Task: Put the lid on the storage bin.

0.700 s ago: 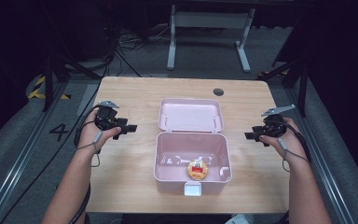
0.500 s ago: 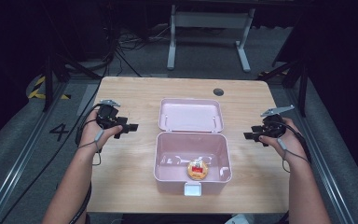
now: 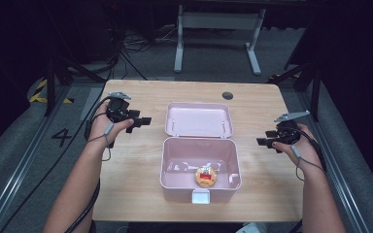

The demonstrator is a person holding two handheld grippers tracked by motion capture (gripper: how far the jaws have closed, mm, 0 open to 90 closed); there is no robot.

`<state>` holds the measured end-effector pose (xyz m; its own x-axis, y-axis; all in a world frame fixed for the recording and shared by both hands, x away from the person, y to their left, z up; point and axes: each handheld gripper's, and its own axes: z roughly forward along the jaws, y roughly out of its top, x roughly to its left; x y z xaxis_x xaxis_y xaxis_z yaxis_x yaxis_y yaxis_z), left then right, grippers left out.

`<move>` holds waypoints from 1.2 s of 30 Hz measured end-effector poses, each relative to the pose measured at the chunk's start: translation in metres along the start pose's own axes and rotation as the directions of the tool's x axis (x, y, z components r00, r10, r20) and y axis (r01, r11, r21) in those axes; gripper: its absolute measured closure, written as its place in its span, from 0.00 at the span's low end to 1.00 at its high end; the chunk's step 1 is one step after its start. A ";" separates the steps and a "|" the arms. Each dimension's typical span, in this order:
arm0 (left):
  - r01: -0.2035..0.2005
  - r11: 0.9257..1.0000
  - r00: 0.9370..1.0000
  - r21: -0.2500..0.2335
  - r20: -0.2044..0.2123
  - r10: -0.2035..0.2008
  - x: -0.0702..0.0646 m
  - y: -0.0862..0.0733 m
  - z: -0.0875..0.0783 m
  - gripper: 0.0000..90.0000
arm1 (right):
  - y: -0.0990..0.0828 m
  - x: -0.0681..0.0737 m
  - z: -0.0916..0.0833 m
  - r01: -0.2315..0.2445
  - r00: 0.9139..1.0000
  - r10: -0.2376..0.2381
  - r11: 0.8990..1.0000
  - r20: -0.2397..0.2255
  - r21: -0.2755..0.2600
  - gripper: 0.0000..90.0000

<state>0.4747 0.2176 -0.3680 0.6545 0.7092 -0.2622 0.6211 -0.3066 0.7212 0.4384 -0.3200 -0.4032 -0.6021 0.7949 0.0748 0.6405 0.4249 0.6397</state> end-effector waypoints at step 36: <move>0.091 0.994 0.993 0.067 0.066 -0.096 0.003 0.045 0.094 0.36 | -0.005 0.005 0.000 0.045 0.999 -0.044 0.999 -0.012 0.012 0.47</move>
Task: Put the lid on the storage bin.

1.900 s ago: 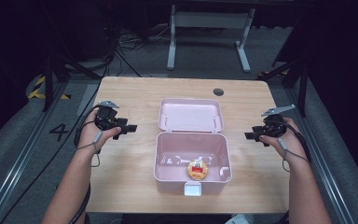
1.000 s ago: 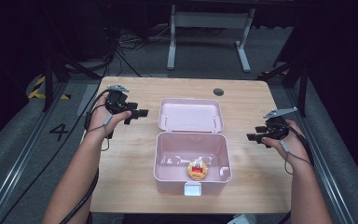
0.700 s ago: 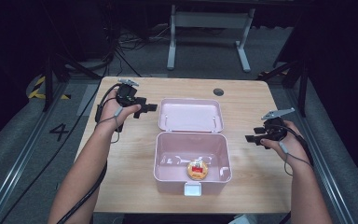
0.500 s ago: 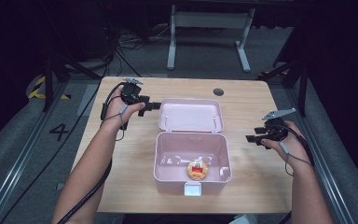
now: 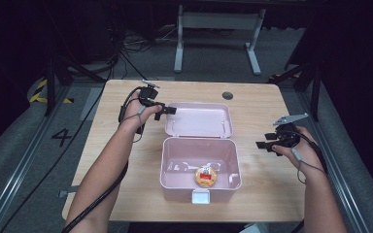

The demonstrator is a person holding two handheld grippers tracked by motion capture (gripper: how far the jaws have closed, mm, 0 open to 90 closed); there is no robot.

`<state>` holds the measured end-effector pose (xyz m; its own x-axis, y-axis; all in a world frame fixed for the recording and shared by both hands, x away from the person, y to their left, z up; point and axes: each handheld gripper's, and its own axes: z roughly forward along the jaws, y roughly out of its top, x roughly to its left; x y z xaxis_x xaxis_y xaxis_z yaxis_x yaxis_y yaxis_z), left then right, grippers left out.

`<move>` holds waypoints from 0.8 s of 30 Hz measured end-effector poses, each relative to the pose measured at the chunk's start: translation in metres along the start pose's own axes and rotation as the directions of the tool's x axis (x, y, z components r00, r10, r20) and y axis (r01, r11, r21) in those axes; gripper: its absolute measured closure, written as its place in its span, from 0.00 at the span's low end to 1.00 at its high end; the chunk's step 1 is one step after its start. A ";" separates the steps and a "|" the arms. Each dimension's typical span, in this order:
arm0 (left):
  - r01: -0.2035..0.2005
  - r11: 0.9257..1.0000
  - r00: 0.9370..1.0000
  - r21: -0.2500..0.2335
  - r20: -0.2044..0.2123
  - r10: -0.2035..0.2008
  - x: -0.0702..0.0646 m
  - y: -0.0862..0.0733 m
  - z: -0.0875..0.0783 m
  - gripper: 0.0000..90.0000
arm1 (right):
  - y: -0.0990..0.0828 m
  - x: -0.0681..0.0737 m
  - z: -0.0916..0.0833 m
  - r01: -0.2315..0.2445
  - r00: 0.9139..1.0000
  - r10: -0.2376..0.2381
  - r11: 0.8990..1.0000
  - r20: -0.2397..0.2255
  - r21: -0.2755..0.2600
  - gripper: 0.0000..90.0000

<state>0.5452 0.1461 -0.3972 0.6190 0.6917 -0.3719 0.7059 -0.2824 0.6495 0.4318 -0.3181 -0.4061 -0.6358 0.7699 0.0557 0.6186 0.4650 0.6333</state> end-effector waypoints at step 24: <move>0.107 0.994 0.994 0.000 0.039 -0.106 0.004 0.000 0.007 0.69 | 0.000 0.000 -0.002 0.006 1.000 -0.006 1.000 -0.001 -0.003 0.46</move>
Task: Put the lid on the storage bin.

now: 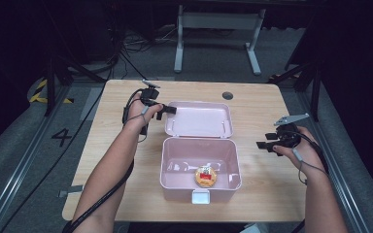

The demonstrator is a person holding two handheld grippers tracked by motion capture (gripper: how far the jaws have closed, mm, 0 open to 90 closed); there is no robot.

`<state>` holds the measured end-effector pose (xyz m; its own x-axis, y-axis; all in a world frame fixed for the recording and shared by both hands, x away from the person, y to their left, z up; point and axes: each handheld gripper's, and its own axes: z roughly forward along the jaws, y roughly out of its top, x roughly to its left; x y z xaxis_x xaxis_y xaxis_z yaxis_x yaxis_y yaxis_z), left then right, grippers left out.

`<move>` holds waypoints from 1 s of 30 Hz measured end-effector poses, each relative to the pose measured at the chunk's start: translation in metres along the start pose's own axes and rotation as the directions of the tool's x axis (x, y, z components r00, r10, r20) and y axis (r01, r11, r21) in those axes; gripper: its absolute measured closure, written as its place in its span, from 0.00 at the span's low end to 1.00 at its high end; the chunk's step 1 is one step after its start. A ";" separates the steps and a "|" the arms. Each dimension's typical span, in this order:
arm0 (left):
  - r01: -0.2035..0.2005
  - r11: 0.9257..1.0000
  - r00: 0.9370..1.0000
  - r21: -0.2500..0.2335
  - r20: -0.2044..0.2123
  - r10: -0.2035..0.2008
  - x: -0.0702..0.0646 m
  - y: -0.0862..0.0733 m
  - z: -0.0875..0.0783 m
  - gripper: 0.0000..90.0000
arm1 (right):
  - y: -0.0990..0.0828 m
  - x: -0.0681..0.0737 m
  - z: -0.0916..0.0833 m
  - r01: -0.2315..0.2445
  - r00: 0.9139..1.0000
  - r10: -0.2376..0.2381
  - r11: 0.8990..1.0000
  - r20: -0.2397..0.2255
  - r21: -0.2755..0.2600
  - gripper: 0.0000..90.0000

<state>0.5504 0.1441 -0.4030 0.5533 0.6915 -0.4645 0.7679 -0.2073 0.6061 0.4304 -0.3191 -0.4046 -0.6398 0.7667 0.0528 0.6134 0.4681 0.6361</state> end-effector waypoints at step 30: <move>-0.123 0.978 0.991 -0.167 -0.068 0.113 -0.037 0.018 -0.051 0.79 | 0.004 0.008 -0.006 -0.014 0.999 0.014 1.000 -0.031 0.002 0.53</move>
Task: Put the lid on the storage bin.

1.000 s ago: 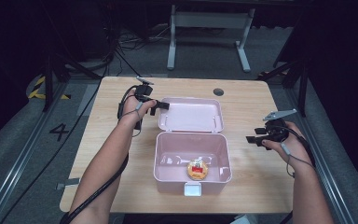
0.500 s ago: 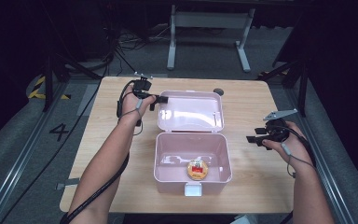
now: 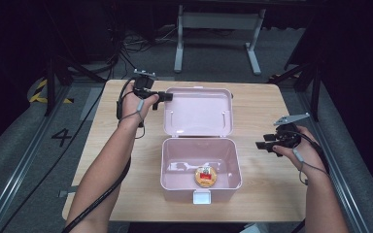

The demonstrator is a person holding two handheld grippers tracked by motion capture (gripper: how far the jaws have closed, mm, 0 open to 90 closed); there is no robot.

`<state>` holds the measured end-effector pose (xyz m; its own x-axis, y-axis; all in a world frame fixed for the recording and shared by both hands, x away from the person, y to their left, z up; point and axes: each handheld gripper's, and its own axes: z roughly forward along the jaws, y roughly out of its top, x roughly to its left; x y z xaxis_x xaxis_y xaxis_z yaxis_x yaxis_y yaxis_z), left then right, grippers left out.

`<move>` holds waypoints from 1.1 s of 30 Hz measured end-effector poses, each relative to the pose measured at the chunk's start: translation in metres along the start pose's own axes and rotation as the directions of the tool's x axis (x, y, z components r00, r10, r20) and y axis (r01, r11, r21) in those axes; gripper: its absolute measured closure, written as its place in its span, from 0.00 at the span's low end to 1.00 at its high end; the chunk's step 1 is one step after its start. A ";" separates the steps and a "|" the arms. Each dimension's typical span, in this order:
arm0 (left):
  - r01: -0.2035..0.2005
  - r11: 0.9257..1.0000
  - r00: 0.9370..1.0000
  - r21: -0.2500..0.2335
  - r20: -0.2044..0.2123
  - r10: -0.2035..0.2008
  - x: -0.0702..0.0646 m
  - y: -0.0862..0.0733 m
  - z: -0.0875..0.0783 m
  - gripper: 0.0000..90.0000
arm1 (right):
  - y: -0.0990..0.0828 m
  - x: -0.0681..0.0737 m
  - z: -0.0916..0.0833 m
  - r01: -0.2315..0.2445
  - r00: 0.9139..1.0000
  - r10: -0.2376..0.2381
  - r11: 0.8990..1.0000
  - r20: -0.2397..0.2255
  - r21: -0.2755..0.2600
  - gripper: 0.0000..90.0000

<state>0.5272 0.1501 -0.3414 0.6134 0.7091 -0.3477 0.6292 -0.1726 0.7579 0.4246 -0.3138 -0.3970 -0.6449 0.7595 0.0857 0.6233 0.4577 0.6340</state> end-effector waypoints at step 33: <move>-0.216 0.966 0.975 -0.145 0.023 0.221 -0.054 0.002 -0.069 0.83 | 0.004 0.013 -0.010 -0.033 0.992 0.036 0.999 -0.118 0.027 0.73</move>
<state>0.4626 0.1587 -0.2828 0.7481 0.6375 -0.1841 0.4061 -0.2204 0.8868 0.4145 -0.3069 -0.3855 -0.6696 0.7157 0.1986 0.6562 0.4447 0.6097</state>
